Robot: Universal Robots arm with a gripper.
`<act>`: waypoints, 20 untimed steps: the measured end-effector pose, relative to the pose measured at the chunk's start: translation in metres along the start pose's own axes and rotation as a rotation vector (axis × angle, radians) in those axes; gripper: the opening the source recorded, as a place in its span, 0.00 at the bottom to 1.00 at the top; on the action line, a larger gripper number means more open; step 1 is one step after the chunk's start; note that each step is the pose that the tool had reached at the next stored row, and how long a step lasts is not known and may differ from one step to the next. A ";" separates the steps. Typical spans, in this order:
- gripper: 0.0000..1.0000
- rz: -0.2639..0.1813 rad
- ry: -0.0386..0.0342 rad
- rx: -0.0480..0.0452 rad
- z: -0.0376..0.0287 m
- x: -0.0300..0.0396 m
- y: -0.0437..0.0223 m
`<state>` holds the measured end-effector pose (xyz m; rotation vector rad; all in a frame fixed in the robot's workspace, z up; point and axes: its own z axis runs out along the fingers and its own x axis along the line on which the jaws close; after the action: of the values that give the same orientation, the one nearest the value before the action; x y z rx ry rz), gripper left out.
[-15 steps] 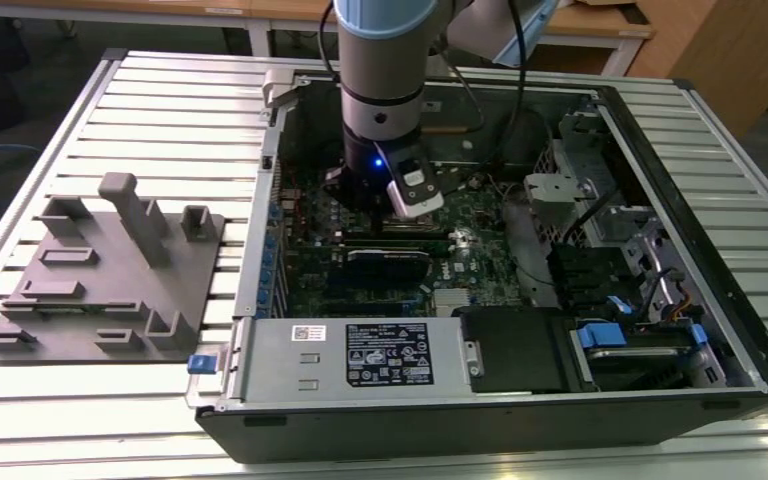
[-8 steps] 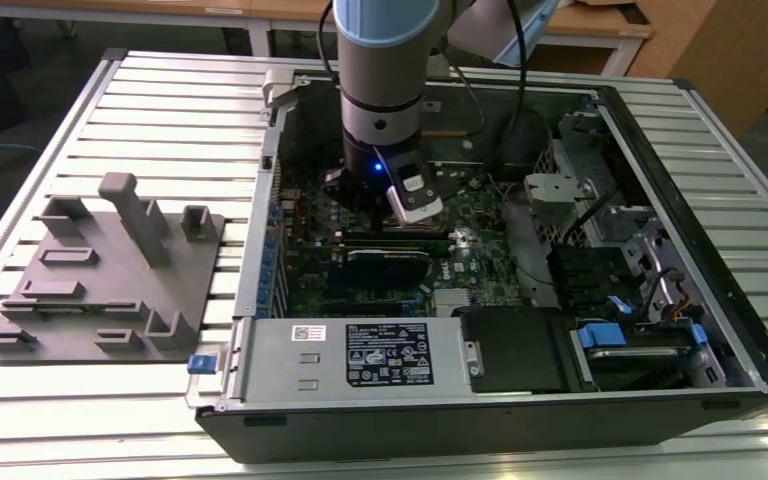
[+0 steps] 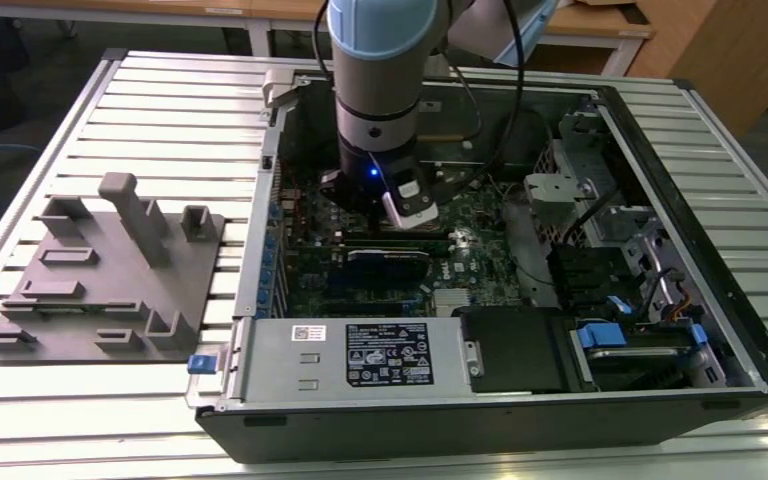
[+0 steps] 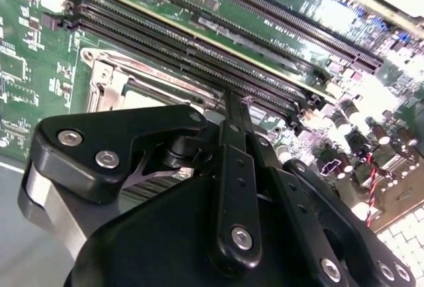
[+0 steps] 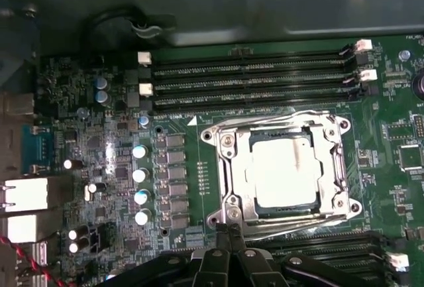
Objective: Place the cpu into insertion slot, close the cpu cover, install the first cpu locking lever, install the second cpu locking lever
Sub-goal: 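Install the second cpu locking lever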
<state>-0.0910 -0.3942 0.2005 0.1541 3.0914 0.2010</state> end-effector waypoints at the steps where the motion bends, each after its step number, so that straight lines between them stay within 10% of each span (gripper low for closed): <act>1: 0.10 0.000 0.0006 -0.0061 0.0003 0.0001 -0.0006; 11: 0.10 0.002 0.0039 -0.0412 0.0046 0.0031 -0.0036; 20: 0.10 0.002 0.0044 -0.0446 0.0071 0.0044 -0.0045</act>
<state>-0.0955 -0.3973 0.1927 0.1557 3.0884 0.2704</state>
